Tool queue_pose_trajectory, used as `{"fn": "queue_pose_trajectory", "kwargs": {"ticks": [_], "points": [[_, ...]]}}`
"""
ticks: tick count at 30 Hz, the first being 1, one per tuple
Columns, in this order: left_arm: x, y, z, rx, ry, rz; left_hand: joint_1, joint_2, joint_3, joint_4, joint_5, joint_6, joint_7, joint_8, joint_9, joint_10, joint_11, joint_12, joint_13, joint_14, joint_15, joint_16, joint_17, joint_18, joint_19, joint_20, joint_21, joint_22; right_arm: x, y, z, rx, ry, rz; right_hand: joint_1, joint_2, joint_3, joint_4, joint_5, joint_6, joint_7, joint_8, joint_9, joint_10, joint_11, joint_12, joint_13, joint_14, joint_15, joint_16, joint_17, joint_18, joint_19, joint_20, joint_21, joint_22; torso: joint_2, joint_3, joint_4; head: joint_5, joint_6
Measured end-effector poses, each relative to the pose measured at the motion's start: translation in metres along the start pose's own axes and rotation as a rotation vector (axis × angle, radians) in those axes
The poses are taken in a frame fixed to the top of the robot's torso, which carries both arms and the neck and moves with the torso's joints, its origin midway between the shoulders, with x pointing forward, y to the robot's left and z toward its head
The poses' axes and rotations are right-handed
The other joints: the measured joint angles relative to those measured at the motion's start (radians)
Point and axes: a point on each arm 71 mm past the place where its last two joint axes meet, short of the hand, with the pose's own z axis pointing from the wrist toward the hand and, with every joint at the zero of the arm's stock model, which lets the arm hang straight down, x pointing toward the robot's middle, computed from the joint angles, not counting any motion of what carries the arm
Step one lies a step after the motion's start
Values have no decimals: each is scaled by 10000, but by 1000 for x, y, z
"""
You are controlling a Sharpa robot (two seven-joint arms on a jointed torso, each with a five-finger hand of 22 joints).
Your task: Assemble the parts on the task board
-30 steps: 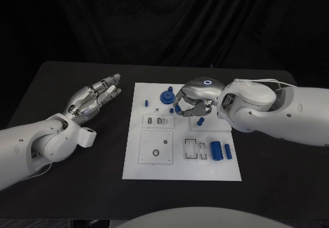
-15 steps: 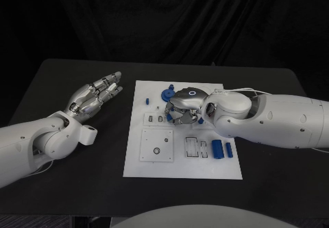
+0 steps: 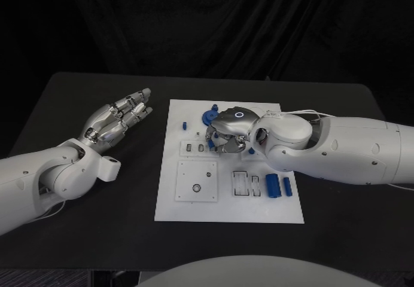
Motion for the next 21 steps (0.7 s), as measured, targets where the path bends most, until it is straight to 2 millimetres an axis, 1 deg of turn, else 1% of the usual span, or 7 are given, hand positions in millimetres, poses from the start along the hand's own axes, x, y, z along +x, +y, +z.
{"fn": "queue_pose_trajectory", "kwargs": {"ticks": [1,4,6,7,12,16,21], "points": [[0,0,0,-1,-1,1,0,0,0,0,0,0,0,0,0,0,0,0,0,0,0,0,0,0,0,0,0,0,0,0,1,10,-2,-13,-44,8,1,-1,-42,-27,27,5,290,0,0,0,2,0,0,-15,0,-3,0,0,-16,0,-2,-4,-2,1,-4],[0,0,0,-3,-3,4,0,0,0,0,0,0,0,0,0,0,0,0,0,0,0,0,1,0,0,0,0,0,1,1,1,32,-4,-27,-143,3,-27,-29,-229,-52,50,-8,429,0,0,0,3,26,26,-16,1,-3,35,35,-71,0,-12,-10,-16,26,-23],[0,0,0,-2,0,2,0,0,0,0,0,0,0,0,0,0,0,0,0,0,0,0,2,1,0,0,0,0,1,1,2,48,-4,-32,-162,22,-53,-56,-506,-136,53,-105,935,34,34,0,2,28,28,-54,0,-3,35,35,-72,0,-17,-11,-22,36,-36],[0,0,0,-2,-1,3,0,0,0,0,0,0,0,0,0,0,0,0,0,0,0,0,2,0,0,0,0,0,2,1,2,52,-2,-31,-182,9,-53,-56,-586,-160,51,-108,1033,35,35,0,2,28,28,-54,0,-3,35,35,-72,0,-18,-11,-22,39,-42],[-1,1,0,-8,-15,17,0,0,0,0,0,0,0,0,-1,0,0,0,0,0,0,0,3,0,0,0,0,5,3,1,2,71,2,-33,-360,39,-97,-122,-1031,-257,75,-187,1149,35,35,0,2,28,28,-96,0,-3,0,71,-151,-1,-19,-12,-16,27,-63],[-1,1,1,-13,-16,20,0,0,1,-1,0,0,0,0,-1,0,0,0,0,0,0,0,3,0,0,0,0,8,5,0,3,89,41,-32,-490,-97,-185,-90,-1315,-454,90,-349,1108,35,35,0,1,28,28,-95,0,-5,0,70,-204,-1,-20,-12,-4,3,-75],[-1,1,1,-22,-20,22,0,0,28,-28,0,0,0,0,-1,0,0,0,0,0,0,0,4,0,0,0,0,7,5,0,3,96,49,-43,-542,-150,-266,-64,-1571,-792,135,-563,1001,-1,71,0,0,27,28,-134,0,-5,0,70,-211,-1,-19,-10,9,-17,-79]]}}
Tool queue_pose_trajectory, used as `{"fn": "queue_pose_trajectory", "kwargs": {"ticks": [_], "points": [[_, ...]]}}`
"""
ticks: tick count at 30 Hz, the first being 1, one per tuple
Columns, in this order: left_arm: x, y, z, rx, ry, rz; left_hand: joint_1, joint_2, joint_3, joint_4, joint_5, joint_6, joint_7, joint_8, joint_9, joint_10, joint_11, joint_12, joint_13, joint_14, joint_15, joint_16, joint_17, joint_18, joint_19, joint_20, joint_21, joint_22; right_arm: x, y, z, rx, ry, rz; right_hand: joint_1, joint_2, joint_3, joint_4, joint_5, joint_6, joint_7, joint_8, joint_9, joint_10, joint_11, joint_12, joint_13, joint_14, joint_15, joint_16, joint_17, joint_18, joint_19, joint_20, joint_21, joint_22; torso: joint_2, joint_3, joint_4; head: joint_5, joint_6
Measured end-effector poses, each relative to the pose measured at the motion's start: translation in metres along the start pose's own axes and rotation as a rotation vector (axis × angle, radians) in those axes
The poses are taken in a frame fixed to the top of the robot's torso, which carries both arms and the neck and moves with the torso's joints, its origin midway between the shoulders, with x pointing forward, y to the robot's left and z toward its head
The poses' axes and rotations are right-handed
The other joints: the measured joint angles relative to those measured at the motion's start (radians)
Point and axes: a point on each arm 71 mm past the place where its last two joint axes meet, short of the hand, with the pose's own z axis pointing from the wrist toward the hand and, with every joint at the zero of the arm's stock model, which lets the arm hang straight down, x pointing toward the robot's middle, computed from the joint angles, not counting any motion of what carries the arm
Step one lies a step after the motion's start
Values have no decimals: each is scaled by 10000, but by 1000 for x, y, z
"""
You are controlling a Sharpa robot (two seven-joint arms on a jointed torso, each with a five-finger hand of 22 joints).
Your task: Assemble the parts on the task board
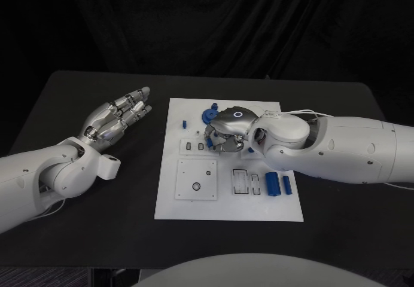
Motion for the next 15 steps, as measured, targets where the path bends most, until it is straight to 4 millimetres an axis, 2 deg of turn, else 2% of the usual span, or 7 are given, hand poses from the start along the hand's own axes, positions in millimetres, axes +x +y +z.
{"fn": "queue_pose_trajectory", "kwargs": {"ticks": [7,12,15], "points": [[0,1,0,-17,-9,-2,0,0,0,0,0,0,0,0,0,0,0,0,0,0,0,0,-3,1,0,0,0,-1,1,0,0,0,28,-12,-37,-37,-102,9,-270,-508,27,-320,-208,0,0,0,-1,-34,34,-47,0,0,0,0,-75,0,3,2,-13,40,-5],[0,2,-1,-37,-13,-36,0,0,0,0,0,0,0,0,0,0,0,0,0,0,0,0,-8,0,0,0,0,-2,2,-1,0,26,65,-15,-90,-64,-194,-1,-435,-953,13,-490,-369,0,-1,0,-2,-34,34,-47,0,0,0,0,-75,-1,6,4,-15,32,81],[0,2,-1,-45,-20,-48,0,0,0,1,0,0,0,0,0,0,0,0,0,0,0,0,-9,1,0,0,0,-2,2,-2,0,39,74,-20,-117,-91,-280,54,-595,-1216,37,-500,-530,0,-1,0,-2,-7,61,-46,0,-1,0,0,-75,-1,6,5,-12,20,90]]}}
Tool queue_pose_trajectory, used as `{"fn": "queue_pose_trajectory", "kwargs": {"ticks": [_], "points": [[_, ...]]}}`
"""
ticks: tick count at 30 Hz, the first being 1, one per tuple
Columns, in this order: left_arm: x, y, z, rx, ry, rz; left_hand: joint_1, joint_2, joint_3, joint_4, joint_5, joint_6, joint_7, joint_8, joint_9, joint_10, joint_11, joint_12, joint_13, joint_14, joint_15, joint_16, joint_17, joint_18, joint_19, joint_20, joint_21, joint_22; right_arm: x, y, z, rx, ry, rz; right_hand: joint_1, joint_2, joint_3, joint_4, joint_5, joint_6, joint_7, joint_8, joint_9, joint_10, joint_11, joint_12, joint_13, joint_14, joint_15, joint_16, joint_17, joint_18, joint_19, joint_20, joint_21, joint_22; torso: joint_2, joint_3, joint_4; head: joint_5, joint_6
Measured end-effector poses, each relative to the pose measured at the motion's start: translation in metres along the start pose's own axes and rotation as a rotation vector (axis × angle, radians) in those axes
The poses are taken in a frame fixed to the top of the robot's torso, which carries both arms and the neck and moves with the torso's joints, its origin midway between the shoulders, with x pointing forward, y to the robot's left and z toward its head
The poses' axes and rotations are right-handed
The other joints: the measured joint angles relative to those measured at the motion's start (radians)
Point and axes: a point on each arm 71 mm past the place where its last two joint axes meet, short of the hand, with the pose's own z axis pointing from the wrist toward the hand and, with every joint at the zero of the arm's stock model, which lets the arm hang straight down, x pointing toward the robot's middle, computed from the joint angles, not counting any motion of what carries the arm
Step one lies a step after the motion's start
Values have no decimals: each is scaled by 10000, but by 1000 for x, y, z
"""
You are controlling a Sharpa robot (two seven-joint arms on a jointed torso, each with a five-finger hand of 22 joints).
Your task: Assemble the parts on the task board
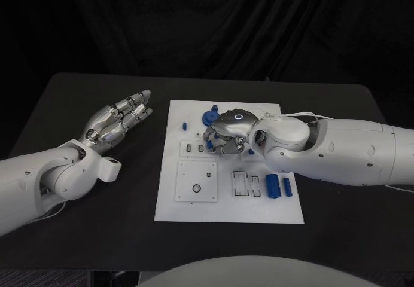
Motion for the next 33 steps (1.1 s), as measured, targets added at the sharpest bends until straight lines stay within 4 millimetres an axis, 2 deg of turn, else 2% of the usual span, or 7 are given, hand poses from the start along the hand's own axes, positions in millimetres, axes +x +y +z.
{"fn": "queue_pose_trajectory", "kwargs": {"ticks": [5,8,15,19,22,29,33], "points": [[0,0,0,-6,-14,-8,0,0,0,0,0,0,0,0,0,0,0,0,0,0,0,0,1,-1,0,0,0,0,0,-1,-1,8,-26,4,-114,-113,-177,100,-237,-682,34,0,-282,18,55,0,0,0,0,113,0,1,36,36,38,0,3,1,7,-6,1],[-1,1,0,-15,-34,-4,0,0,0,0,0,0,0,0,0,0,0,0,0,0,0,0,1,-2,0,0,0,-1,0,-3,-2,8,-83,18,-226,-379,-311,487,-665,-1124,51,0,-531,0,73,0,-1,5,14,213,0,0,1,72,184,0,3,0,7,2,29],[-3,1,-1,-25,-41,126,41,-40,28,-28,39,38,37,0,0,0,0,0,0,0,0,0,2,-1,0,0,0,-1,-2,-7,-10,-13,-565,166,14,-924,-409,1552,-931,-1224,21,45,-801,0,73,0,-1,-10,61,248,0,1,1,72,387,0,2,-2,7,31,135],[-3,1,-2,-24,-23,339,85,-85,57,-57,39,73,74,0,11,0,0,0,0,0,0,0,3,0,37,37,24,18,-8,-9,-17,-53,-1087,274,-241,-1158,-545,1714,-957,-1224,21,52,-843,1,73,0,-2,-10,61,248,0,0,1,72,388,0,2,-1,5,4,272],[-3,0,-2,-13,-8,550,147,-37,127,-119,39,146,134,43,18,0,0,17,3,0,0,0,4,-1,91,91,54,40,-18,-11,-23,-97,-1593,288,-676,-1096,-575,1685,-957,-1172,73,78,-884,1,72,0,-2,-10,61,248,0,1,1,72,418,-1,2,-2,0,1,392],[0,-2,0,73,-2,1106,251,-93,432,-67,79,523,309,88,45,283,54,237,49,233,188,44,65,-1,346,306,347,171,-42,-21,-40,-61,-2754,393,-1163,-749,-457,1655,-957,-980,110,187,-912,36,108,0,-3,-10,61,248,0,0,1,72,428,-1,-11,-1,-27,178,714],[-1,-5,5,183,-84,1353,394,-236,715,214,79,1187,492,136,107,2660,612,2463,514,3067,556,1471,843,-1,1210,520,937,421,-48,-31,-49,134,-3167,468,-1046,-468,-333,1611,-957,-711,134,279,-912,-1,145,0,-3,-10,61,248,0,-1,1,72,432,-1,-43,3,-36,238,896]]}}
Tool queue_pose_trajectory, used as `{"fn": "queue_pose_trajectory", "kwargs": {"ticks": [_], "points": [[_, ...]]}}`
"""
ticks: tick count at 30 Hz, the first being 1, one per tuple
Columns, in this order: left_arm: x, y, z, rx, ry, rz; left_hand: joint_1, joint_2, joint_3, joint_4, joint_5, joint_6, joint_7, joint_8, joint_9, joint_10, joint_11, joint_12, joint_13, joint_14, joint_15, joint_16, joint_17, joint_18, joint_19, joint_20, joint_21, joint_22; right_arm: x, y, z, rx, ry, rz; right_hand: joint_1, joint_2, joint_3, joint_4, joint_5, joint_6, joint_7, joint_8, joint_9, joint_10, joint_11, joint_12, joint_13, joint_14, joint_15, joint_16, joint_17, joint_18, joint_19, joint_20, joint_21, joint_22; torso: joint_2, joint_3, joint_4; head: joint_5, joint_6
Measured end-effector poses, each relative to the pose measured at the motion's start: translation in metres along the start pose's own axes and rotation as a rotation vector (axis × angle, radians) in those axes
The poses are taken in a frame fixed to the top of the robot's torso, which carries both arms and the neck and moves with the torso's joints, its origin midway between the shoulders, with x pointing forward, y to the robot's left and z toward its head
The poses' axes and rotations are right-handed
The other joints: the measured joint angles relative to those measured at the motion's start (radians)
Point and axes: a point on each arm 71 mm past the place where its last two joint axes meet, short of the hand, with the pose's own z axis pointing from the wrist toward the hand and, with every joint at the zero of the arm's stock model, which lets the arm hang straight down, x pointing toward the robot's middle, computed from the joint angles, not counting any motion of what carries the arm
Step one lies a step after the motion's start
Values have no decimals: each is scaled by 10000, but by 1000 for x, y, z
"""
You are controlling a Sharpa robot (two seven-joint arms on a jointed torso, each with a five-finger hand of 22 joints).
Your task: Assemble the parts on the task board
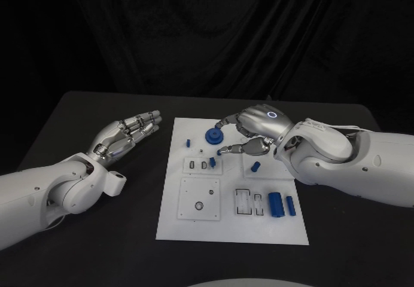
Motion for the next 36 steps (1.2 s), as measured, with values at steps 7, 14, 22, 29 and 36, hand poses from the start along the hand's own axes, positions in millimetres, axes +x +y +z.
{"fn": "queue_pose_trajectory", "kwargs": {"ticks": [7,14,22,29,36], "points": [[-3,1,11,27,-336,-121,-377,-55,118,64,-53,866,195,116,75,1117,357,1868,647,2350,304,2397,798,-2,2770,151,1696,688,-3,-18,-8,436,-266,-57,222,328,109,-109,0,256,38,134,-27,0,0,0,-1,2,57,0,0,1,14,56,34,0,-166,29,12,65,98],[-2,-5,30,233,-434,-9,-525,-266,582,63,-53,2455,677,464,214,2374,-37,6039,3569,3598,-113,7413,3638,-3,5490,-72,3670,1565,-5,-37,-14,938,-340,-206,561,450,231,-232,80,455,28,196,-74,0,-1,0,7,-8,66,0,0,1,-1,72,34,0,-537,143,-7,209,-265],[1,-17,63,-540,122,1047,-647,-752,1536,81,-601,3229,1026,1233,240,7451,-730,11059,11385,7534,-884,13224,10101,-3,7589,-873,7371,3808,-5,-54,-20,1517,-329,-343,766,570,229,-343,188,740,27,255,-106,36,34,0,6,-8,66,-1,0,1,-1,72,34,0,-893,306,-88,518,-589],[23,-13,74,-2056,1320,3020,-2065,-666,1281,42,-2944,3948,705,2577,620,10985,-953,12380,12367,11567,-1220,14168,12231,-101,9714,-1182,11164,7539,-5,-59,-21,1790,-334,-387,783,588,228,-397,232,779,27,294,-114,36,34,0,5,-8,66,-1,0,1,-1,71,34,0,-1080,422,-100,657,-680],[59,-11,79,-3084,2425,6180,-2953,-1158,423,21,-3811,4295,336,3943,1512,11013,-1403,12377,12310,11592,-1655,14169,12231,-635,11446,-1587,12766,10242,-4,-63,-23,1947,-323,-399,805,610,229,-396,318,868,11,294,-130,36,34,0,5,-8,65,-1,0,1,-1,71,77,0,-1263,569,-105,897,-826]]}}
